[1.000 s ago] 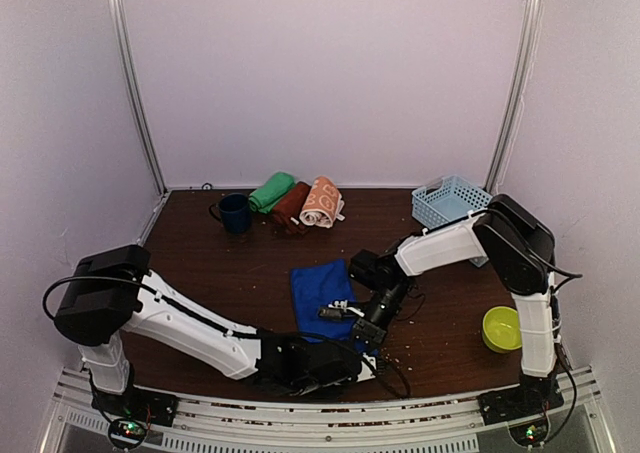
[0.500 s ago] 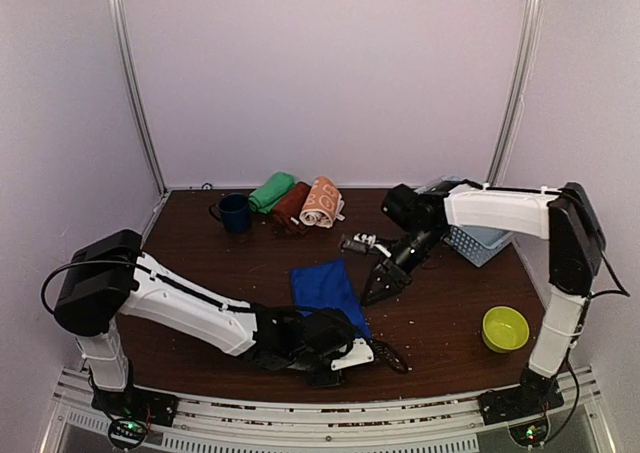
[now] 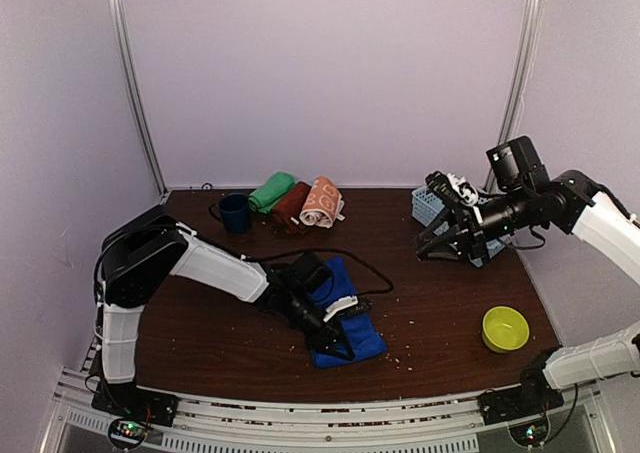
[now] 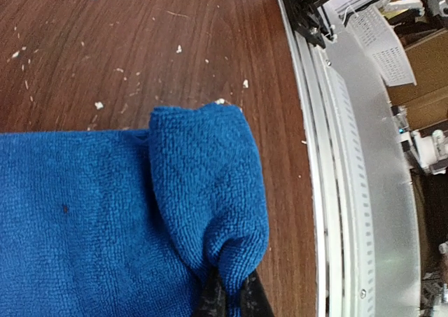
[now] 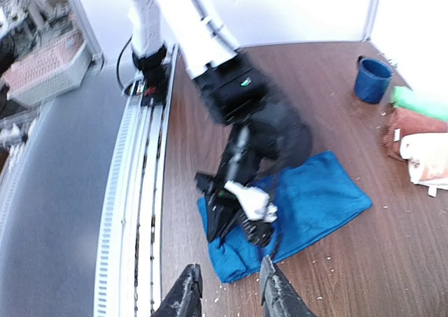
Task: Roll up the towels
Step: Roll the towel at the center of the board.
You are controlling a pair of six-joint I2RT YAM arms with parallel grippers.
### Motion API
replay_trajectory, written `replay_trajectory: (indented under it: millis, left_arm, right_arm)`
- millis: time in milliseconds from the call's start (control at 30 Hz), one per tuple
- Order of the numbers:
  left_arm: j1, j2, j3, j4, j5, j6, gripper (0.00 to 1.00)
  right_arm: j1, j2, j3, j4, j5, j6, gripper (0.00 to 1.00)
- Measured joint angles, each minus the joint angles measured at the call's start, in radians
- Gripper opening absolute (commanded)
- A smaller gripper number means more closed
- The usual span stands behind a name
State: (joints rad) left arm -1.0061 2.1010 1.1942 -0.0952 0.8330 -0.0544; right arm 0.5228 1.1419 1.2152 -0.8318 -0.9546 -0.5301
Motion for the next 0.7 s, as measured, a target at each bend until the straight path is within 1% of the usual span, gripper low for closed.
replay_trajectory:
  millis: [100, 167, 233, 333, 433, 567, 700]
  left_arm:
    - [0.028, 0.019, -0.019, 0.051, 0.095, -0.064, 0.04]
    - [0.036, 0.020, -0.037, 0.077, 0.125, -0.103, 0.04]
    - [0.039, 0.020, -0.054, 0.101, 0.145, -0.133, 0.04]
    - [0.039, 0.020, -0.069, 0.128, 0.157, -0.163, 0.05]
    - [0.039, 0.020, -0.081, 0.157, 0.160, -0.187, 0.05]
    - [0.040, 0.020, -0.089, 0.177, 0.162, -0.206, 0.06]
    - [0.040, 0.020, -0.091, 0.184, 0.162, -0.215, 0.07]
  right_arm:
    - [0.112, -0.001, -0.077, 0.002, 0.071, -0.035, 0.26]
    - [0.192, -0.007, -0.148, 0.018, 0.142, -0.037, 0.27]
    - [0.270, 0.008, -0.219, 0.049, 0.218, -0.049, 0.30]
    - [0.354, 0.081, -0.278, 0.099, 0.316, -0.068, 0.37]
    - [0.456, 0.169, -0.314, 0.183, 0.412, -0.068, 0.41]
    - [0.587, 0.267, -0.345, 0.317, 0.573, -0.053, 0.44]
    - [0.632, 0.347, -0.361, 0.421, 0.681, -0.047, 0.45]
